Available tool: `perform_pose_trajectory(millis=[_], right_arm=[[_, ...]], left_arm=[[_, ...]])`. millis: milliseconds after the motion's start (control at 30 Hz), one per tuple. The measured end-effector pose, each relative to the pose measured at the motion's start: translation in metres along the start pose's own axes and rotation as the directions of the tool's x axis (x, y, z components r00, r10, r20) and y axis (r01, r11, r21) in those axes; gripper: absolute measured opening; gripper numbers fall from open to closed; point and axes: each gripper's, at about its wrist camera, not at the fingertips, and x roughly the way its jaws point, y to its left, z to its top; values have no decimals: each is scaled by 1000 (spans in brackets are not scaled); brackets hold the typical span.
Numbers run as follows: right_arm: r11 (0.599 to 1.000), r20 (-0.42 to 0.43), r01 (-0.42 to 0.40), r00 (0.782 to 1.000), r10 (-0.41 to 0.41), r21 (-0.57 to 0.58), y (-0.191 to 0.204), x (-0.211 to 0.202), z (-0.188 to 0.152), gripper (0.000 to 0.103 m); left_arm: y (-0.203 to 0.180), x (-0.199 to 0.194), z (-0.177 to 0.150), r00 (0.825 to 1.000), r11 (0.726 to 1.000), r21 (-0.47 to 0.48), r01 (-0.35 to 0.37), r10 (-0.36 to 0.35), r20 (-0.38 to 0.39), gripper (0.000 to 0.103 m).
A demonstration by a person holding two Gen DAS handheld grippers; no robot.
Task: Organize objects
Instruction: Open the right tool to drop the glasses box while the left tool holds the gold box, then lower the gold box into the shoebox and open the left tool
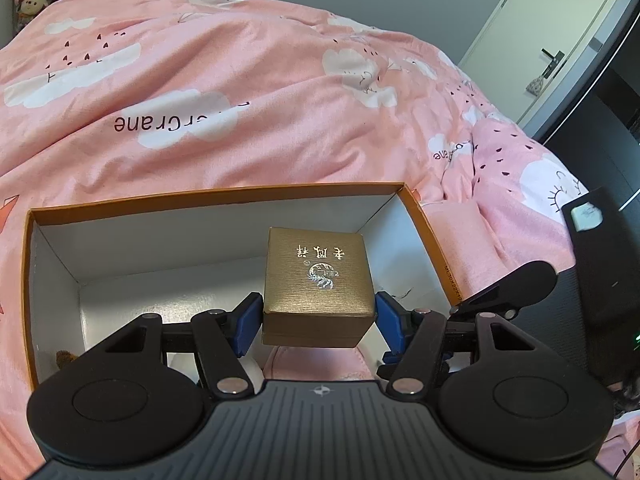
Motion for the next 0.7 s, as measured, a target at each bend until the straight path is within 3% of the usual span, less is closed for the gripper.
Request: perform_pose_trajectory(millis=[200,367,500,700], right_arm=[[1000,-23,-15,1000,15,9,-13,21,4,2],[997,-55,44,997,-47,-58,-2,32,5,0],[999,-3,23,1000,-23,-24,-9,16,4,0],[996,123,91,988,-89,-11,-14,-21,3,6]], left_arm=[[-2,10,5,1000,1000,16,-12,13,-22,70],[-5,22,11,998,1000,20,-21,22,-59,70],[-3,34,17,995,999,-35,9,-12,-95,70],[-8,55,29,994,995,-96,20,-30,-107,70]])
